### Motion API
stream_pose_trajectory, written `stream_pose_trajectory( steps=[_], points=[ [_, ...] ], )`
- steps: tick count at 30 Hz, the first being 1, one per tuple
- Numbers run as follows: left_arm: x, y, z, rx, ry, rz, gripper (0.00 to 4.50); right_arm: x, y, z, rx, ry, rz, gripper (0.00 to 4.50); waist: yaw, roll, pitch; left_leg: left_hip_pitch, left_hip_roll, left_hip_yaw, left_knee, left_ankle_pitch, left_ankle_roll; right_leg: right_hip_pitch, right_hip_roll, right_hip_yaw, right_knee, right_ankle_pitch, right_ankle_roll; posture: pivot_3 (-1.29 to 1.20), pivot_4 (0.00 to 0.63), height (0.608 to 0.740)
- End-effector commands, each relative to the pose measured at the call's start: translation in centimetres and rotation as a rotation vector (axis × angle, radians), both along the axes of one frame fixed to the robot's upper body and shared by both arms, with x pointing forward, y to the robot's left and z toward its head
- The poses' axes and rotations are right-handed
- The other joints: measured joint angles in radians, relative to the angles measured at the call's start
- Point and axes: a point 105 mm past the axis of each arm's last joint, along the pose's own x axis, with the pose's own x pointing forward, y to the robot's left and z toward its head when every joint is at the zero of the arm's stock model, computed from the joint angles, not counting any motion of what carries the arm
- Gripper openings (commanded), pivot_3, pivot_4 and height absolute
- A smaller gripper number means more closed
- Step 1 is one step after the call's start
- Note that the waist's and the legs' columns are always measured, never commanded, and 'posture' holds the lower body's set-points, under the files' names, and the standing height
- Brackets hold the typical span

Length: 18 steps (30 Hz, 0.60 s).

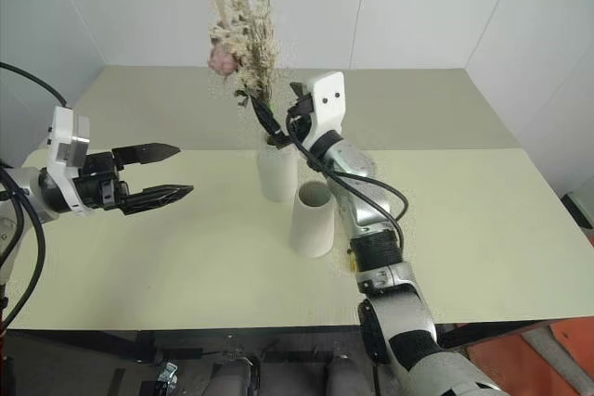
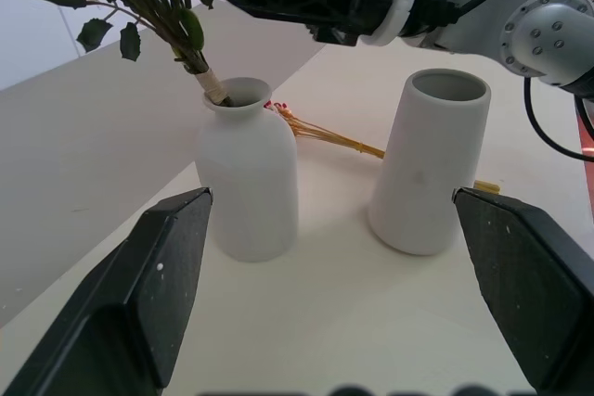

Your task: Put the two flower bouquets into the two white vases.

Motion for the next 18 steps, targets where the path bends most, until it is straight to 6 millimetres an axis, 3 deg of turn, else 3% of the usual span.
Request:
stream_pose_trajectory(
  steps=[1, 5, 10, 14, 18],
  points=[
    [-0.1, -0.1, 1.0, 0.014, -0.045, -0.017, 4.50, -1.9, -2.3, 2.1, -0.035, -0.066, 0.014, 4.47, 0.000, 0.000, 0.000, 0.000, 0.000, 0.000, 0.000, 0.000, 0.000, 0.000, 0.000, 0.000, 0.000, 0.000, 0.000, 0.00, 0.150, 0.740],
    [-0.2, -0.2, 1.0, 0.012, -0.044, -0.037, 4.50, -2.5, -6.4, 2.0, -0.117, 0.030, -0.033, 4.47, -0.001, 0.000, 0.000, 0.000, 0.000, 0.000, 0.000, 0.000, 0.000, 0.000, 0.000, 0.000, 0.000, 0.000, 0.000, 0.00, 0.150, 0.740],
    [-0.9, -0.3, 1.0, 0.035, -0.035, -0.112, 4.50, -2.4, -10.9, 1.4, -0.260, 0.300, -0.137, 4.47, -0.001, 0.000, 0.000, 0.001, 0.000, 0.002, 0.000, 0.000, 0.000, 0.000, 0.000, 0.002, 0.000, 0.000, 0.000, 0.00, 0.150, 0.740],
    [-1.4, -0.1, 1.1, 0.059, -0.019, -0.161, 4.50, -2.1, -13.7, -1.9, -0.423, 0.651, -0.239, 4.47, -0.007, 0.000, 0.000, 0.002, 0.001, 0.005, -0.001, 0.000, 0.000, -0.001, 0.002, 0.005, 0.000, 0.000, 0.000, 0.00, 0.150, 0.740],
    [-2.4, -0.1, 1.3, 0.038, 0.006, -0.220, 4.50, -2.5, -13.8, -4.9, -0.526, 0.829, -0.256, 4.47, -0.009, -0.001, 0.000, 0.004, 0.002, 0.007, -0.001, 0.000, 0.000, -0.001, 0.003, 0.009, -0.001, 0.000, -0.001, 0.00, 0.150, 0.740]
  ],
)
